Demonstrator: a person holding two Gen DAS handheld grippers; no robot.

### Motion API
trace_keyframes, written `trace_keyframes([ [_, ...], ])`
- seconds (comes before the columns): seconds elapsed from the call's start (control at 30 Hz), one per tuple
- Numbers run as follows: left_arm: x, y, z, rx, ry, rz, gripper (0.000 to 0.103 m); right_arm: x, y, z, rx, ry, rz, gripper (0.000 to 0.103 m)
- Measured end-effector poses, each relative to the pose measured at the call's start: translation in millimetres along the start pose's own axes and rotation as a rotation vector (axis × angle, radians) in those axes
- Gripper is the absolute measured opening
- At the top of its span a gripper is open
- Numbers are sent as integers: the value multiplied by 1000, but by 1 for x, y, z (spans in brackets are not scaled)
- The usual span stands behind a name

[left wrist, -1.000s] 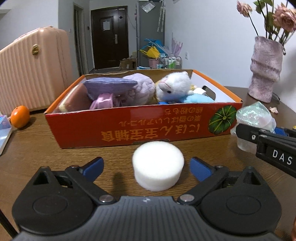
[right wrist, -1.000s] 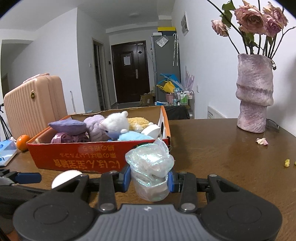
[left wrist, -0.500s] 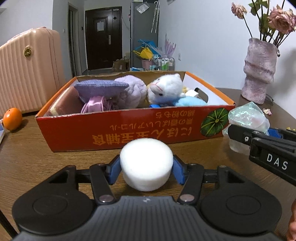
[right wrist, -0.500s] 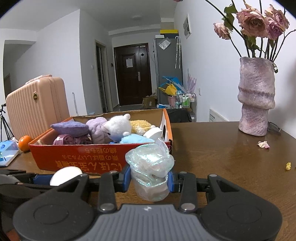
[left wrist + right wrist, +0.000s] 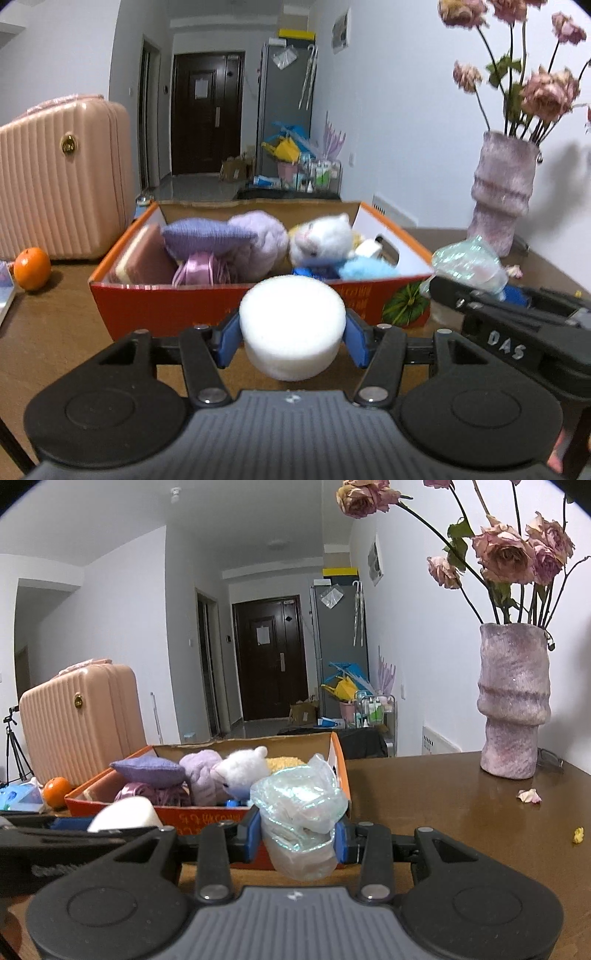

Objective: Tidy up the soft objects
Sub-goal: 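Lift and carry the foam cylinder and plastic bundle with both tools over the box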

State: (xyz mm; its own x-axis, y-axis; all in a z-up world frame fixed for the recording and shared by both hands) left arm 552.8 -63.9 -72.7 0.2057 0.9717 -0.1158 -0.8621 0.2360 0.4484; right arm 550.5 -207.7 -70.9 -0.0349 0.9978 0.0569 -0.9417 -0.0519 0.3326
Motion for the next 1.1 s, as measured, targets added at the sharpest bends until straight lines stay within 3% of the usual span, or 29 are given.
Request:
trace_keyframes([
  [0.57, 10, -20, 47, -100, 44, 20, 58, 13, -38, 27, -64, -19, 8, 37],
  [1.1, 34, -58, 79, -145, 66, 62, 58, 18, -90, 50, -94, -11, -5, 37],
])
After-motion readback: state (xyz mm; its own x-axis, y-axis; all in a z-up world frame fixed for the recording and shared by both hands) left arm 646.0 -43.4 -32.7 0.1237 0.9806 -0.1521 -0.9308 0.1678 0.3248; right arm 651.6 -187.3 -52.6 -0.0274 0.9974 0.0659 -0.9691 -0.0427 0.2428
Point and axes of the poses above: each gripper's, at about its wrist camera, not at the fingertips, and y roughly against the way its jaws point, x to its left, z to its top, the point moved 10 cm from there along -y, roughly the way its jaws point, and after that the axes turned 7 degrees about -z, right-handed, at the moved point
